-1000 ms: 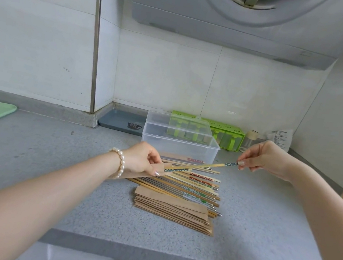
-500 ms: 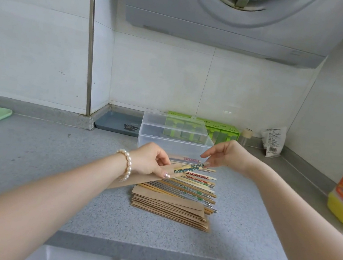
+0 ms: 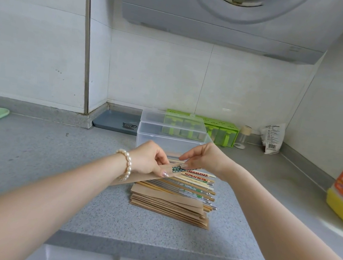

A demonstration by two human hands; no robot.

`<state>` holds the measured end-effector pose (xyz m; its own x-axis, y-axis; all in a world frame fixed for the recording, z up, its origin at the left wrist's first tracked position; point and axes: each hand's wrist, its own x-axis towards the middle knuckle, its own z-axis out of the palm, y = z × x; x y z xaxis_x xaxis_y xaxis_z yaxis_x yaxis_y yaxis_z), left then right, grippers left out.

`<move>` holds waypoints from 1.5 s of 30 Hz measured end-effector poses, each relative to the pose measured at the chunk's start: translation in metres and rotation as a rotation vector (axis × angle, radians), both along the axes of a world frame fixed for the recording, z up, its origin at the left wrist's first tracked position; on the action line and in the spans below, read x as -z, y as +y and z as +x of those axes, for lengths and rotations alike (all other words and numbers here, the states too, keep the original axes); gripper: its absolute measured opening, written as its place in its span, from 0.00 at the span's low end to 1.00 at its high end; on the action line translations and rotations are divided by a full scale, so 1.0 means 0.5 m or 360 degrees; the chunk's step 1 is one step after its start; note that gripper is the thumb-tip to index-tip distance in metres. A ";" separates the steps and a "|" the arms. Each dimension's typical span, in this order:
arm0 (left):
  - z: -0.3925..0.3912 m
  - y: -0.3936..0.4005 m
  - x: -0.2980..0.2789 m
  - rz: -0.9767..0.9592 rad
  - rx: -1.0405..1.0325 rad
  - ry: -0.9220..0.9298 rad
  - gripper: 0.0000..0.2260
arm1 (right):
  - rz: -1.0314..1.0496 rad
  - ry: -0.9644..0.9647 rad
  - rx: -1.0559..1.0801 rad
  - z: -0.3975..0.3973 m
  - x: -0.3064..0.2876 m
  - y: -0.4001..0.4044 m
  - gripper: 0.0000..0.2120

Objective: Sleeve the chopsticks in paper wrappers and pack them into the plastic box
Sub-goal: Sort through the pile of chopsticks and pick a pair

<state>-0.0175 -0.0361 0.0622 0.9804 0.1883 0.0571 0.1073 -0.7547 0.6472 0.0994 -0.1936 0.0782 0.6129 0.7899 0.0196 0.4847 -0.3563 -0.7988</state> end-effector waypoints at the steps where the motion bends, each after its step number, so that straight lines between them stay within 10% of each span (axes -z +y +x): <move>1: 0.001 0.000 0.001 0.0000 -0.0004 0.0003 0.10 | 0.0003 0.0000 0.0001 -0.001 0.002 0.003 0.10; 28: 0.094 0.034 -0.025 -0.0022 0.0004 -0.0004 0.11 | 0.0796 0.0807 0.0472 0.070 0.034 -0.020 0.02; 38: 0.166 0.144 -0.044 0.0629 -0.0523 -0.0328 0.20 | 0.1247 0.0697 0.1125 0.215 -0.032 -0.017 0.04; 45: 0.186 0.146 0.065 0.0891 -0.0291 -0.0077 0.20 | 0.0732 0.0327 0.1385 0.260 0.017 0.065 0.03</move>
